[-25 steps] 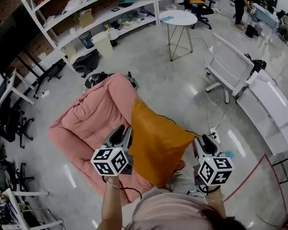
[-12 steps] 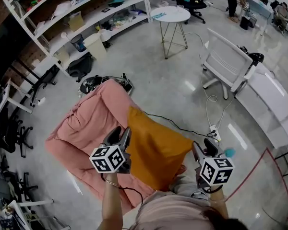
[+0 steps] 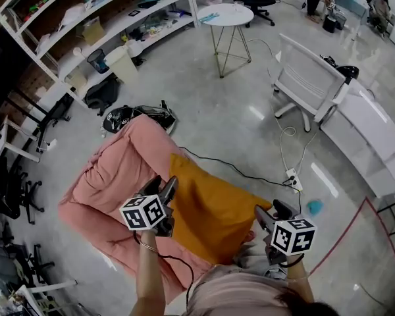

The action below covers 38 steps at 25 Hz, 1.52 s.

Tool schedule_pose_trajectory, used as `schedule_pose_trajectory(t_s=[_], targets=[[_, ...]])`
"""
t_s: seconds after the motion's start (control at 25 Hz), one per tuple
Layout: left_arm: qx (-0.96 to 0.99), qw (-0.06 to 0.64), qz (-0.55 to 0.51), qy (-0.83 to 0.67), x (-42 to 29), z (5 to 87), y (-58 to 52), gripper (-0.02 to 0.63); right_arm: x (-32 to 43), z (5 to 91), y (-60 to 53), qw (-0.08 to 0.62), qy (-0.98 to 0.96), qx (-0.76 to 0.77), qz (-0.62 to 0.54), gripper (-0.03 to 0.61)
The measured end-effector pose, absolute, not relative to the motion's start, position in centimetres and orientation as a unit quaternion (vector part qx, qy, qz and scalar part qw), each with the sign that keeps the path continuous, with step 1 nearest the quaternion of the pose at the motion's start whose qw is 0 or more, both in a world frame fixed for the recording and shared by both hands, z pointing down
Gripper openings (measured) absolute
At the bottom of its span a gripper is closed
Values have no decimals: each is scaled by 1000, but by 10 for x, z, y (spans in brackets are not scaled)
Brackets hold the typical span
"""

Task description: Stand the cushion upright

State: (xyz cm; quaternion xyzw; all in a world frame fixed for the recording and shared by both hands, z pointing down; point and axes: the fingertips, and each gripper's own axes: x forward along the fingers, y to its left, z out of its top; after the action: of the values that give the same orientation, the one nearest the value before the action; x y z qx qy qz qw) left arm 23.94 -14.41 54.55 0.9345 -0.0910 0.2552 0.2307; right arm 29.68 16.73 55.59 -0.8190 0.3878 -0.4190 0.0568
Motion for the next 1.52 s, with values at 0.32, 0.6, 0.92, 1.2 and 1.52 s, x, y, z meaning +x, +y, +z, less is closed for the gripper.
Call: schedule_pose_trajectory(t_s=[0.32, 0.6, 0.92, 1.2, 1.52], targets=[[919, 247, 297, -79, 257, 585, -157, 294, 291, 583, 166, 79, 388, -792, -465, 305], [899, 273, 338, -50, 274, 615, -156, 337, 286, 598, 159, 119, 406, -751, -506, 328], [865, 318, 388, -6, 281, 639, -147, 347, 284, 612, 154, 122, 414, -726, -536, 348], [864, 260, 431, 24, 275, 643, -135, 277, 274, 627, 145, 147, 415, -687, -578, 351], [891, 228, 392, -8, 254, 631, -125, 172, 258, 626, 143, 73, 460, -677, -570, 192]])
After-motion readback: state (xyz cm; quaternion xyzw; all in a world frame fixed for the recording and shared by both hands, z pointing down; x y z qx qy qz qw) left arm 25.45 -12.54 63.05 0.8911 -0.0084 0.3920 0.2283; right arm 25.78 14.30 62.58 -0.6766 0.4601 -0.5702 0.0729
